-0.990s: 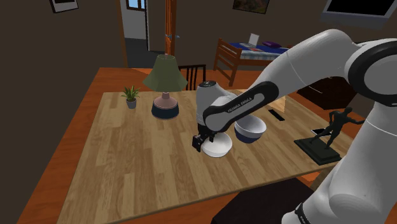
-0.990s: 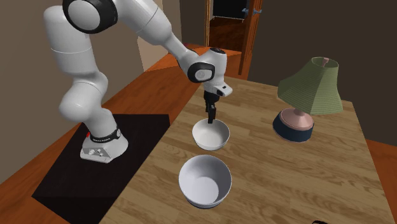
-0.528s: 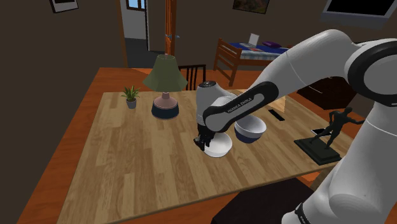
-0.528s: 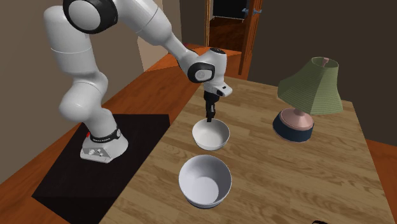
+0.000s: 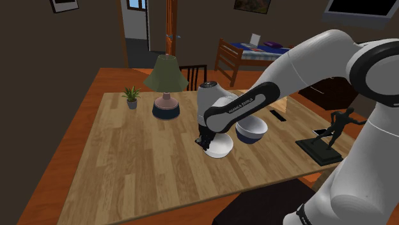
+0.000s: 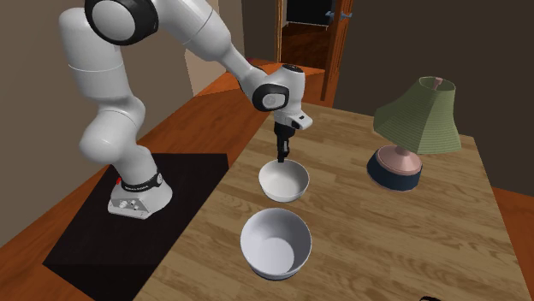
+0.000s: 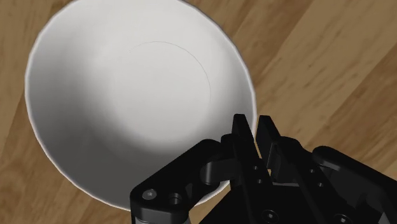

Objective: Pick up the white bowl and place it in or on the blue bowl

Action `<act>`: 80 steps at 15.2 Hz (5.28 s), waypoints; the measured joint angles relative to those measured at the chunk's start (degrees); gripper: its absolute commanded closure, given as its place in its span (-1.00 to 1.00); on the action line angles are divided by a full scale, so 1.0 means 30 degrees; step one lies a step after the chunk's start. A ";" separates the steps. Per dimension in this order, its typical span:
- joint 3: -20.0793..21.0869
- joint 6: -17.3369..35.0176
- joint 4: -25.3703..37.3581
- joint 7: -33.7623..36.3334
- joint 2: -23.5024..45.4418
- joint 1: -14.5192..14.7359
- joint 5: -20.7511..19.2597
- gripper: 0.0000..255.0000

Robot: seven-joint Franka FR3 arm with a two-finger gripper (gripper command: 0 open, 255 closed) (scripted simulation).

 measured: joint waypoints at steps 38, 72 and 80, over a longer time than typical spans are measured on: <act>-0.0142 -0.8750 0.3763 -0.2207 -0.5203 -0.0290 0.1700 1.00; -0.5495 -0.6135 0.0654 -1.0460 -0.6551 -0.4168 0.0067 1.00; -0.5528 -0.4180 -0.0464 -1.0260 -0.5678 -0.4185 0.0000 1.00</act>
